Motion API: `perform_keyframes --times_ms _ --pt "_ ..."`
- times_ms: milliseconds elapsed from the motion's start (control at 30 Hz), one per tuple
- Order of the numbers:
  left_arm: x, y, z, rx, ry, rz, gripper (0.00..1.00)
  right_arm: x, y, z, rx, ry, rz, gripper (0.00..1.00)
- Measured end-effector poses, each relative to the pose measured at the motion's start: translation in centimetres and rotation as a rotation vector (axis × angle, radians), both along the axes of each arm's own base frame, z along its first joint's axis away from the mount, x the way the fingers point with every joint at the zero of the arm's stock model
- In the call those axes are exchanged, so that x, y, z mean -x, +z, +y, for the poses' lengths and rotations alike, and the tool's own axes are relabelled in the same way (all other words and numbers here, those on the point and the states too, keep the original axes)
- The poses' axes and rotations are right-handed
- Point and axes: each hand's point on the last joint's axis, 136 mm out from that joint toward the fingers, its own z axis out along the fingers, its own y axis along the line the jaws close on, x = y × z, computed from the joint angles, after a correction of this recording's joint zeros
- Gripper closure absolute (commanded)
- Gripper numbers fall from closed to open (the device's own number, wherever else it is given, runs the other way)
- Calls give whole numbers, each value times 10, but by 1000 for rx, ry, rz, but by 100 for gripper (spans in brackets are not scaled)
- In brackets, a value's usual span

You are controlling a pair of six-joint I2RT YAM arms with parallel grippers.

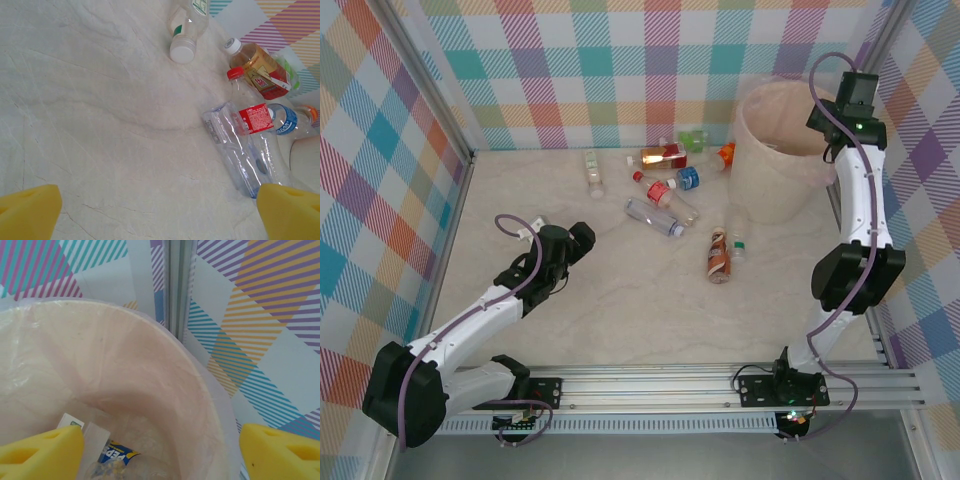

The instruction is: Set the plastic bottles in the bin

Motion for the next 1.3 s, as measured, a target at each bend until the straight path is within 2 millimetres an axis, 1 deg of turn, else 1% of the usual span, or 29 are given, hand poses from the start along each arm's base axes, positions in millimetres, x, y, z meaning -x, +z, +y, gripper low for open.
perform_keyframes --times_ms 133,267,433,500,600,700,867,1033,1133,1300 --pt "0 0 0 1 0 0 0 8 9 7 -21 28 -24 17" --pt "0 0 0 6 3 1 0 19 23 22 -60 92 -70 14" --pt "0 -3 -1 11 5 9 0 36 45 51 -131 210 -148 9" --pt "-1 -5 -1 13 5 16 0 45 52 65 -173 260 -183 5" --pt "-1 -9 -2 12 5 27 0 60 53 88 -241 330 -212 0" --pt "-2 -11 -2 13 3 35 0 74 44 110 -303 395 -210 0" --pt "-2 -14 -3 11 0 45 0 92 29 139 -395 487 -196 0" --pt "-2 -23 -5 11 -7 73 0 116 9 156 -477 535 -176 0" --pt "-6 -27 -9 16 -20 96 0 130 -7 165 -522 560 -172 0" --pt "-17 -25 -22 36 -49 112 0 147 -43 186 -593 609 -124 0"
